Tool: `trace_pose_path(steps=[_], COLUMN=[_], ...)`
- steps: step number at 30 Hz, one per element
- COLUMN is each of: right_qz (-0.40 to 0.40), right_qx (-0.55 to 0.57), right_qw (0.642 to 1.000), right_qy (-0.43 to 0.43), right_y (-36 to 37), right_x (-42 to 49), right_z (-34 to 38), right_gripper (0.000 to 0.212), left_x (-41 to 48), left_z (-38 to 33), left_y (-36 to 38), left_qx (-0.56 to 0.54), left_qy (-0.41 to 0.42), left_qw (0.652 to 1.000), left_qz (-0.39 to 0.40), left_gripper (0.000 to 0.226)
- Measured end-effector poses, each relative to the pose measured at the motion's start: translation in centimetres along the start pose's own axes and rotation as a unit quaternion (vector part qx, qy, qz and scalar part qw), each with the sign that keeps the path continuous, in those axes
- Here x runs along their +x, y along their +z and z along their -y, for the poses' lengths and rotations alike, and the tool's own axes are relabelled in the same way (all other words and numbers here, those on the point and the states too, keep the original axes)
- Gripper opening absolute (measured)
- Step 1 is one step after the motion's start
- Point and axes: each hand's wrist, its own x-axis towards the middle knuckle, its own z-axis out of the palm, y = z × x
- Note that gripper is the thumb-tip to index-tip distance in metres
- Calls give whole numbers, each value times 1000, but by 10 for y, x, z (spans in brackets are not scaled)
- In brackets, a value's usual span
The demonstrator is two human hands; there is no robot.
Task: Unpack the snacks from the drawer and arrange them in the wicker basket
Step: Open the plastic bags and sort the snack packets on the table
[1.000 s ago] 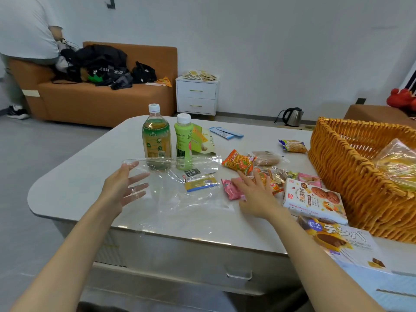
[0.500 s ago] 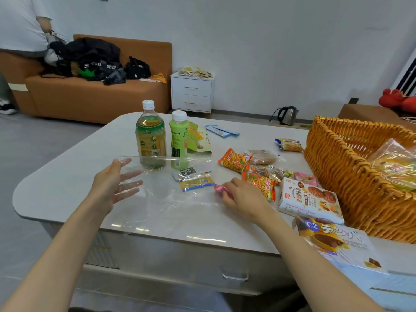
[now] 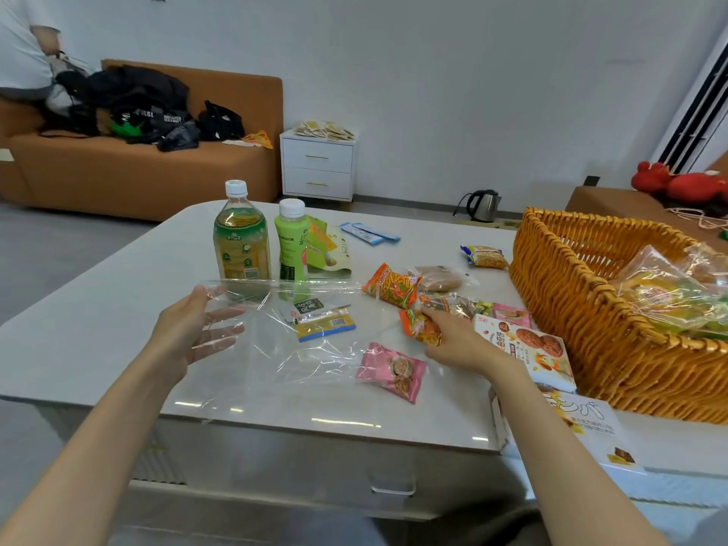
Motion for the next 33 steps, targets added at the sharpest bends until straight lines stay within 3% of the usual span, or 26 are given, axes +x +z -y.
trace_pose_path(steps=[6,10,15,17,21,25,29,33], right_qz=[-37,-82,-220,-224,-127,-21,14,16], right_qx=[-67,4,137,97,49,-68,-39,-133], right_qw=[995,996,966,970,990,996,996,986], right_qy=[65,43,-2,-11,31,53,85,96], right_y=[1,-2,-40,-49,-42,-28,-31,-24], right_x=[7,2,39,68,108,111,111,119], right_z=[3,16,40,44,48,47,50,46], right_gripper=[60,54,75,70,67,43,64,73], left_x=[-4,-3,5,12,23,32,41,42], left_z=[-10,-10,-14,-15,-13,-10,-14,-8], left_y=[17,23,28,26,23,17,9,8], left_qx=[-13,-19,-20,-19,-17,-24,-25,-32], left_qy=[3,3,5,8,12,15,22,14], left_qw=[1000,1000,1000,1000,1000,1000,999,999], left_qz=[5,12,16,12,8,-3,-8,-4], left_gripper=[34,36,37,37,36,35,33,36])
